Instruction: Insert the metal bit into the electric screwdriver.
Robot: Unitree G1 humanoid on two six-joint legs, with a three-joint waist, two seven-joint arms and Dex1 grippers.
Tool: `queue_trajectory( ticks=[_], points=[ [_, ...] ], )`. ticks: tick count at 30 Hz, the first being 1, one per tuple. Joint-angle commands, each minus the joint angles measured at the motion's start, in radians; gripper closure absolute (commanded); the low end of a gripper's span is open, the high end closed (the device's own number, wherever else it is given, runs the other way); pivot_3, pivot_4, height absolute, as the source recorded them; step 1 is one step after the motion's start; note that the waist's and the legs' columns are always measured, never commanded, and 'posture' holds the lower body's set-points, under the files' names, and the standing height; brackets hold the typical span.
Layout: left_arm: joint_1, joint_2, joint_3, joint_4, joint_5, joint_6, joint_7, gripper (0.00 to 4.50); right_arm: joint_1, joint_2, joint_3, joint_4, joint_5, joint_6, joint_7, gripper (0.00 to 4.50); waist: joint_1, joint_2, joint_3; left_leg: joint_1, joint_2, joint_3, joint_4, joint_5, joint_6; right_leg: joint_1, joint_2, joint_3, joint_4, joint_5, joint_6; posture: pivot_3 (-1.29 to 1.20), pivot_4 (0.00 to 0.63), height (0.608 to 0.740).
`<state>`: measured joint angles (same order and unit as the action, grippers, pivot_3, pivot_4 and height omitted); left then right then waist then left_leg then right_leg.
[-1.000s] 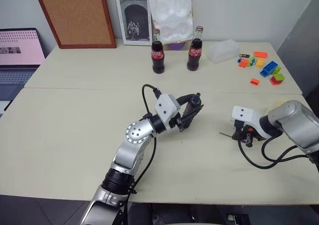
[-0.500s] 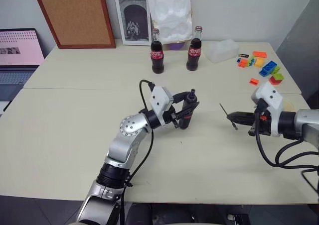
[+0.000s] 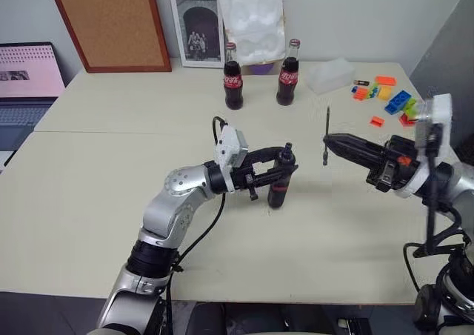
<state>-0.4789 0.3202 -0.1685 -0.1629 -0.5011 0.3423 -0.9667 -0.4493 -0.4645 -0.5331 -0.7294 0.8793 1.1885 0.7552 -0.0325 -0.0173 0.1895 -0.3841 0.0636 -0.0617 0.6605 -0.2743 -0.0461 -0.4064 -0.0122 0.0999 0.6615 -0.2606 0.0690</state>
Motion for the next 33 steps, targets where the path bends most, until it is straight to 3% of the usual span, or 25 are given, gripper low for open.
queue_trajectory(
  ticks=[1,18,33],
  points=[
    [0.021,0.025,0.0,-0.03,0.013,-0.079,-0.061,2.86,-0.005,0.012,0.004,0.007,0.072,-0.123,-0.005,4.5,0.0,0.0,0.0,0.0,0.0,0.0,0.0,0.0,0.0,0.0,0.0,0.0,0.0,0.0,0.0,0.0,0.15,0.74],
    [0.057,0.125,0.028,-0.038,0.013,-0.105,-0.131,2.86,-0.03,0.02,0.303,0.145,0.071,-0.462,0.086,4.5,-0.003,0.0,0.0,0.001,0.001,0.0,-0.001,0.0,0.0,0.0,0.001,0.0,0.0,-0.001,0.0,0.0,0.15,0.74],
    [0.107,0.141,0.029,-0.076,0.019,-0.12,-0.114,2.86,-0.06,-0.028,0.415,0.29,0.056,-0.561,0.24,4.5,-0.003,0.001,0.0,0.001,0.001,0.0,-0.001,0.0,0.0,0.0,0.001,0.0,0.0,-0.001,0.0,0.0,0.15,0.74]
  ],
)
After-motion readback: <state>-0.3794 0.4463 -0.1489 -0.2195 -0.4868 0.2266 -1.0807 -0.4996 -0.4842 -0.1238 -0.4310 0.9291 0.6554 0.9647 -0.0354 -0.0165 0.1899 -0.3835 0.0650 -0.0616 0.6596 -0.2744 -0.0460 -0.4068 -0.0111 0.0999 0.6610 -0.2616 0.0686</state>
